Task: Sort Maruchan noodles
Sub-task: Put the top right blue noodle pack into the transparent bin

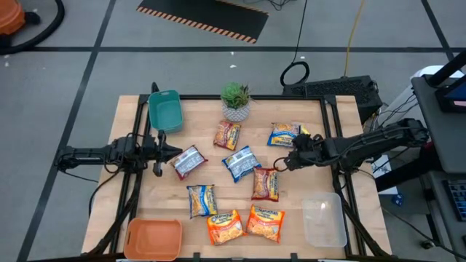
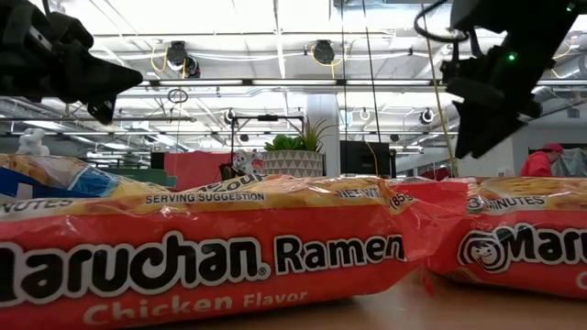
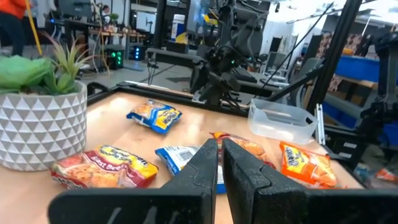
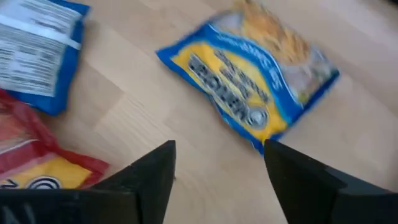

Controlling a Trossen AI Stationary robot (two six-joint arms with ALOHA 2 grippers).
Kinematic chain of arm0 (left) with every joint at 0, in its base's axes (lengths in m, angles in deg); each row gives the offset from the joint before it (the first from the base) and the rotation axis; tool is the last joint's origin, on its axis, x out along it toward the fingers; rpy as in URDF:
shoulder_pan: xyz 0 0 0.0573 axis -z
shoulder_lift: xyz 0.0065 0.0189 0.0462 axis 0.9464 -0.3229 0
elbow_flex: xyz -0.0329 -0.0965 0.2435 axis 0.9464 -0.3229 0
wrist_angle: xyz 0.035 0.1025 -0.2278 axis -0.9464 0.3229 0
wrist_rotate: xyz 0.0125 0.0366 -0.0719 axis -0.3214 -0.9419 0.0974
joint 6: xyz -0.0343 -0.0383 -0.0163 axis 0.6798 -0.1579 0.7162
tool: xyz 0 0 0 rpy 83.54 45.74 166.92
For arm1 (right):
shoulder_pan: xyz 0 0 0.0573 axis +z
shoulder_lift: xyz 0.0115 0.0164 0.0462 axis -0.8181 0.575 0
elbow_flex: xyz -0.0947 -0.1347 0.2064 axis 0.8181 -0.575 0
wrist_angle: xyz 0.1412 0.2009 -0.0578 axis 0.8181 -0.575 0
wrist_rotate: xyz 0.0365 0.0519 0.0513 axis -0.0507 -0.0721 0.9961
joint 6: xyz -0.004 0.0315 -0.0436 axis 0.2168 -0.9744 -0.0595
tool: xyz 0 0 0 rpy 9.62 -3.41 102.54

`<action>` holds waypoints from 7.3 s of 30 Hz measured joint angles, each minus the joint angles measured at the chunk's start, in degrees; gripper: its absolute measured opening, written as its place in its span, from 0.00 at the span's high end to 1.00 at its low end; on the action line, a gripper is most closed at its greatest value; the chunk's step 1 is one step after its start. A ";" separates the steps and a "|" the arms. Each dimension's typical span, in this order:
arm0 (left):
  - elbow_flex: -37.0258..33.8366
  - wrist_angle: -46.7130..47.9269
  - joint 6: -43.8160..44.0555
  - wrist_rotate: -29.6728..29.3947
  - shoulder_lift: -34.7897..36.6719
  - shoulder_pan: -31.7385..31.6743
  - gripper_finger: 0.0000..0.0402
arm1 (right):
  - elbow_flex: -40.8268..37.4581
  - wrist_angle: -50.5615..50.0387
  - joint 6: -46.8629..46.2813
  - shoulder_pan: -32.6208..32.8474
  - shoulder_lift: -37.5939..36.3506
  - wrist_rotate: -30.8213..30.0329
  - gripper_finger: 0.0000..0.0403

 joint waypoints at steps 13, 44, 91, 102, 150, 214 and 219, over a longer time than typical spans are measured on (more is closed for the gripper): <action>0.00 -0.07 0.01 -1.03 -0.01 0.00 0.94 | -7.23 1.45 -6.73 -2.78 0.03 3.04 0.38; 0.00 -1.57 -4.46 -4.14 0.01 0.00 0.94 | -30.68 44.74 15.97 -11.52 -0.10 -2.14 0.41; 0.00 -1.17 -4.26 -4.26 0.01 0.00 0.94 | -6.28 43.13 38.65 -1.23 -0.17 -10.01 1.00; 0.00 -2.52 -0.77 -4.28 -0.01 2.04 0.93 | -1.88 46.79 40.62 3.28 -0.17 -15.16 1.00; 13.81 -42.46 -32.95 -21.75 -54.33 24.55 0.29 | 3.05 82.18 55.23 17.37 5.72 -22.18 1.00; 51.58 -59.17 -31.84 -27.09 -103.03 20.06 0.48 | 2.98 81.30 48.92 28.70 7.55 -22.51 1.00; 51.58 -59.14 -34.18 -26.54 -103.02 20.06 0.58 | 2.98 81.15 50.44 28.70 7.55 -23.00 0.93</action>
